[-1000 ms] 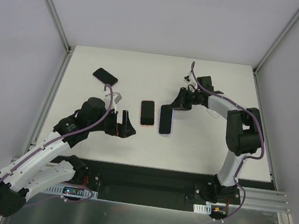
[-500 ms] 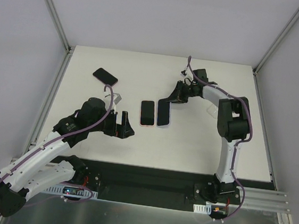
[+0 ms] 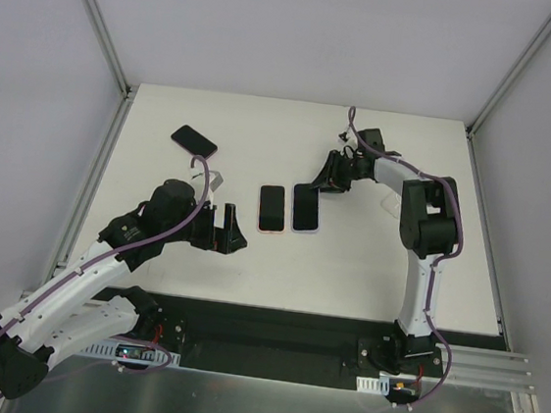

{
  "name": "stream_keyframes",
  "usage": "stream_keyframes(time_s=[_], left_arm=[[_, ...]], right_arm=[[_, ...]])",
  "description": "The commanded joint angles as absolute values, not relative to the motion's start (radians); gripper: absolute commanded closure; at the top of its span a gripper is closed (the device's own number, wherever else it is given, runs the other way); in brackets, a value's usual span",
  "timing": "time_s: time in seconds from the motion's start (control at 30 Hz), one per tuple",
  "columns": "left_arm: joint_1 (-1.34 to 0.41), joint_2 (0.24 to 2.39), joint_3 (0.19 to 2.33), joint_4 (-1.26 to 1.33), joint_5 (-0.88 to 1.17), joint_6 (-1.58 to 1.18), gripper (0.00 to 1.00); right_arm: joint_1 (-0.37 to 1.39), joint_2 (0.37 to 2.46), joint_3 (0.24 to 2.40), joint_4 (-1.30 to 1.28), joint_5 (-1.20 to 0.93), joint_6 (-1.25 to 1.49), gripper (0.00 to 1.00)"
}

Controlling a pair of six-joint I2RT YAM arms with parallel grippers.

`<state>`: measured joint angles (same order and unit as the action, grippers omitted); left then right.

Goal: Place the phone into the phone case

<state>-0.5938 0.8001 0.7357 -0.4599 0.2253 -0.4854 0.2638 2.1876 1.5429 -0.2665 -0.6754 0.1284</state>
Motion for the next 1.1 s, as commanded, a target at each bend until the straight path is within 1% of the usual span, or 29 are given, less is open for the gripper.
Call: stream_keyframes(time_s=[0.0,0.2,0.3,0.4,0.43,0.5,0.53,0.6,0.63,0.7,0.8,0.87,0.93,1.03,1.07], left_arm=[[-0.586,0.801,0.781,-0.460,0.201,-0.476,0.01],[-0.586,0.798,0.773,-0.460,0.196,-0.480,0.01],[-0.584,0.801,0.778,-0.475,0.151,-0.500,0.01],[-0.566,0.821,0.798,-0.518,0.058,-0.534,0.01],[-0.558,0.830,0.804,-0.531,0.046,-0.546,0.01],[-0.534,0.853,0.825,-0.549,0.026,-0.557,0.01],[-0.526,0.860,0.831,-0.552,0.020,-0.566,0.01],[-0.502,0.883,0.850,-0.560,0.006,-0.575,0.01],[-0.496,0.891,0.856,-0.563,0.005,-0.583,0.01],[-0.473,0.920,0.876,-0.571,0.005,-0.591,0.01],[-0.422,0.969,0.908,-0.577,0.005,-0.604,0.01],[-0.374,1.018,0.925,-0.578,0.005,-0.617,0.01],[-0.330,1.063,0.966,-0.592,0.003,-0.650,0.01],[-0.226,1.159,1.029,-0.601,0.005,-0.707,0.01],[-0.166,1.216,1.046,-0.603,0.005,-0.722,0.01]], right_arm=[[0.250,2.135,1.582,-0.265,-0.634,0.124,0.66],[0.244,2.128,1.583,-0.285,-0.630,0.129,0.63],[0.242,2.094,1.572,-0.290,-0.627,0.130,0.59],[0.244,2.031,1.557,-0.316,-0.608,0.120,0.50],[0.244,2.010,1.549,-0.324,-0.592,0.115,0.45],[0.244,1.933,1.510,-0.328,-0.580,0.104,0.40],[0.245,1.905,1.494,-0.330,-0.562,0.101,0.34],[0.248,1.818,1.445,-0.347,-0.542,0.083,0.26],[0.250,1.789,1.421,-0.350,-0.516,0.078,0.18],[0.262,1.708,1.360,-0.357,-0.497,0.063,0.09],[0.276,1.616,1.306,-0.383,-0.466,0.044,0.09],[0.287,1.565,1.224,-0.373,-0.471,0.051,0.09],[0.313,1.484,1.149,-0.376,-0.444,0.057,0.04],[0.360,1.366,1.077,-0.391,-0.379,0.057,0.04],[0.374,1.336,1.042,-0.400,-0.361,0.057,0.04]])
